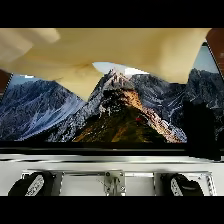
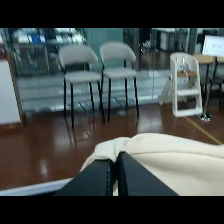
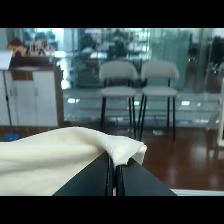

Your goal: Fold the shirts.

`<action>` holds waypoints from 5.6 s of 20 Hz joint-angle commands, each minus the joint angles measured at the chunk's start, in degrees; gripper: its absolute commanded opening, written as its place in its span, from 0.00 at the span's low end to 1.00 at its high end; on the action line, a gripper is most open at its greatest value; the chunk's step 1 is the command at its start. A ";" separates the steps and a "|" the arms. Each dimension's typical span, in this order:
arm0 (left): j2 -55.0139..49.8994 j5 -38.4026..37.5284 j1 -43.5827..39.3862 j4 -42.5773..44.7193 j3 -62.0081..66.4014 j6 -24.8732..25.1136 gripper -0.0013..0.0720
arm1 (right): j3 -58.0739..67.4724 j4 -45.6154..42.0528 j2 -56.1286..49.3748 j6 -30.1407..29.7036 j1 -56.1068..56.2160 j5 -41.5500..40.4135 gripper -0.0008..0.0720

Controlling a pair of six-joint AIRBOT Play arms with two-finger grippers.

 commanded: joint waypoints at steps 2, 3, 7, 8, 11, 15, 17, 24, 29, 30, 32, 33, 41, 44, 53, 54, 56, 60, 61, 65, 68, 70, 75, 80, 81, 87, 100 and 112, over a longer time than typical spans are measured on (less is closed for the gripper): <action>7.76 -7.52 0.20 9.60 6.23 -5.07 0.07 | 3.67 -13.60 8.85 9.31 0.07 20.92 0.10; 8.57 -10.21 0.20 12.52 6.08 -7.91 0.07 | 3.67 -15.41 9.38 10.86 0.07 25.44 0.10; 8.96 -18.82 0.13 13.75 -0.20 -9.07 0.07 | 3.65 -17.68 5.66 11.67 0.07 38.27 0.10; 8.92 -18.82 0.13 14.27 -3.26 -8.24 0.07 | 3.65 -17.59 3.41 11.63 0.07 41.64 0.10; 7.17 -18.86 0.13 14.25 -14.62 -5.62 0.07 | 0.85 -13.81 -5.88 10.38 0.09 52.57 0.10; -1.20 -18.80 0.11 13.60 -27.63 -3.52 0.07 | -10.58 -9.31 -18.82 7.72 0.11 46.42 0.10; -8.37 -18.58 0.00 10.80 -32.57 -3.48 0.07 | -13.70 -8.35 -26.38 7.72 0.13 36.59 0.10; -33.05 3.58 -9.11 2.56 -36.06 5.95 0.07 | -13.88 6.34 -47.69 -0.17 3.13 2.27 0.10; -41.81 21.42 -13.92 2.56 -36.09 5.92 0.07 | -13.88 6.34 -54.03 -5.20 8.61 -21.79 0.10; -43.17 24.28 -14.47 2.56 -36.09 5.92 0.07 | -13.88 6.34 -55.47 -5.18 9.18 -25.90 0.10; -45.35 28.81 -14.95 2.56 -36.11 5.92 0.07 | -13.88 6.45 -58.25 -4.72 9.29 -30.16 0.10; -46.29 29.70 -14.97 2.56 -36.11 5.90 0.07 | -13.88 6.45 -59.36 -4.33 8.98 -29.40 0.10; -49.29 9.81 -13.53 10.19 -34.60 5.92 0.07 | -13.88 6.27 -59.43 -1.38 5.57 0.20 0.10; -49.31 -5.88 -12.35 15.78 -32.65 2.60 0.07 | -13.88 6.23 -58.45 2.29 3.56 14.45 0.10; -51.12 -13.38 -12.66 15.89 -34.60 -7.82 0.51 | -13.84 3.67 -60.28 7.76 3.74 23.28 0.40; -50.88 -15.02 -12.17 16.02 -34.05 -8.09 0.70 | -13.40 4.48 -59.36 7.28 3.30 23.30 0.71; -49.86 -20.87 -9.92 17.86 -31.45 -8.31 0.70 | -11.02 2.64 -56.83 4.52 2.10 26.62 0.73; -41.66 -28.94 -2.84 19.12 -33.20 -7.74 0.70 | -10.69 -7.15 -48.13 4.20 -4.74 37.03 0.73; -38.51 -29.29 -1.42 19.12 -37.42 -6.62 0.70 | -13.84 -6.58 -45.66 3.32 -7.78 38.77 0.73; -23.93 -18.16 1.97 12.61 -69.44 -5.79 0.95 | -34.16 2.86 -35.50 -0.96 -18.67 35.26 0.73; -18.53 -11.28 1.90 5.25 -84.28 -1.60 0.94 | -43.04 7.96 -31.45 -2.62 -21.35 31.87 0.73; -18.56 -8.70 1.90 5.09 -88.06 -0.66 0.94 | -44.30 9.94 -30.82 -3.28 -21.09 31.65 0.73; -18.56 -4.13 -0.31 4.68 -89.33 -0.24 0.92 | -44.30 11.10 -30.82 -3.26 -20.87 31.15 0.73; -20.79 2.54 -7.39 -2.16 -89.31 0.02 0.73 | -44.30 8.55 -30.82 -2.27 -20.87 31.21 0.73; -22.23 2.25 -8.83 -2.71 -89.29 0.81 0.61 | -44.30 7.04 -30.84 -1.16 -20.87 31.23 0.73; -22.16 -1.81 -8.07 -2.73 -86.55 4.94 0.07 | -49.72 5.77 -30.82 -0.63 -20.37 35.89 0.88; -18.91 -4.33 -5.33 -2.80 -80.52 5.31 0.07 | -59.71 11.54 -38.99 3.56 -5.95 17.57 0.88; -19.28 -4.35 -4.39 -2.51 -59.32 8.33 0.07 | -39.85 12.17 -34.18 -0.55 -2.89 16.87 0.10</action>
